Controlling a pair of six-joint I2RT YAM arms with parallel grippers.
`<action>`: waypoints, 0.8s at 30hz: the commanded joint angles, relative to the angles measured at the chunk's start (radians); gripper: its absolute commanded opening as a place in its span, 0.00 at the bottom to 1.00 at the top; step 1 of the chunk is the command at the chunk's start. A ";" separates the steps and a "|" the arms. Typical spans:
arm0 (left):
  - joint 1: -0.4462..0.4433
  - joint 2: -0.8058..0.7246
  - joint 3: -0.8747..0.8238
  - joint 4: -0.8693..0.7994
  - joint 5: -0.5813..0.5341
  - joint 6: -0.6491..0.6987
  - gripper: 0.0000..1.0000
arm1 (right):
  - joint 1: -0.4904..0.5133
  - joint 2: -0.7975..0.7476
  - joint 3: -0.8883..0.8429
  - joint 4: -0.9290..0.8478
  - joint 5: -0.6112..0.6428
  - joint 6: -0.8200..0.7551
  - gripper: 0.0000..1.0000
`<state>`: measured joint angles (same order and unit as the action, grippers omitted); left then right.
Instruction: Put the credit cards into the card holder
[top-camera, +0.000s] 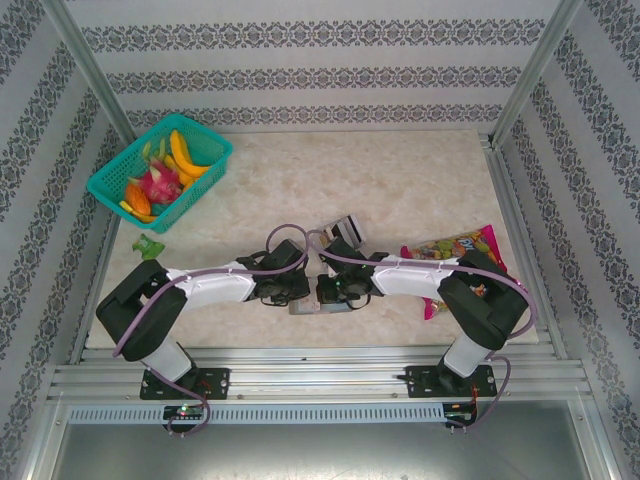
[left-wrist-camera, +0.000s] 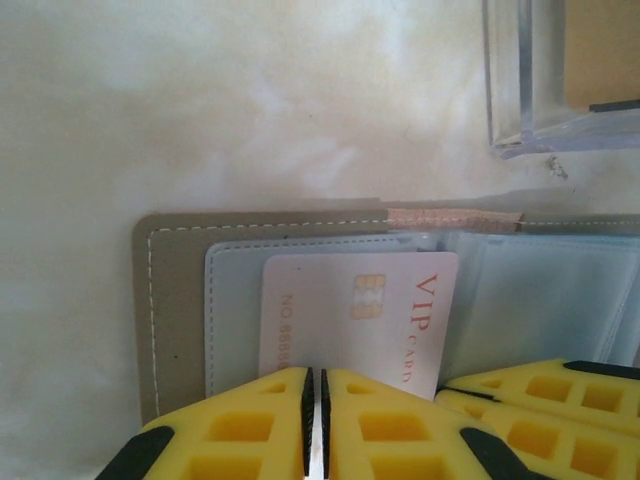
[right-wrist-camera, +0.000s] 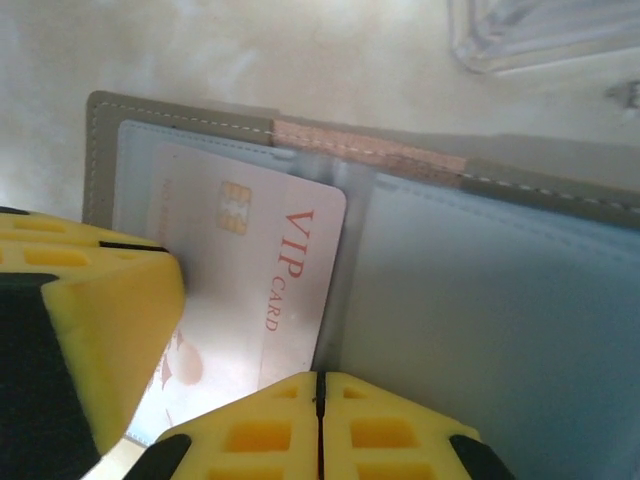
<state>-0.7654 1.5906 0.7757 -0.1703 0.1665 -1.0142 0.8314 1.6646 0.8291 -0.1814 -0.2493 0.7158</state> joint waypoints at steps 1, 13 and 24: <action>-0.005 -0.023 -0.031 0.006 -0.013 -0.003 0.18 | 0.009 0.034 0.018 0.066 -0.082 0.005 0.08; -0.005 -0.038 -0.036 -0.001 -0.019 0.003 0.19 | -0.011 -0.032 -0.009 0.064 -0.052 0.004 0.14; -0.004 0.009 -0.051 -0.032 -0.045 -0.024 0.12 | -0.021 -0.006 0.000 -0.197 0.159 -0.064 0.12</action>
<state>-0.7654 1.5723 0.7536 -0.1669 0.1482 -1.0214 0.8200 1.6337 0.8238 -0.2562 -0.2008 0.6807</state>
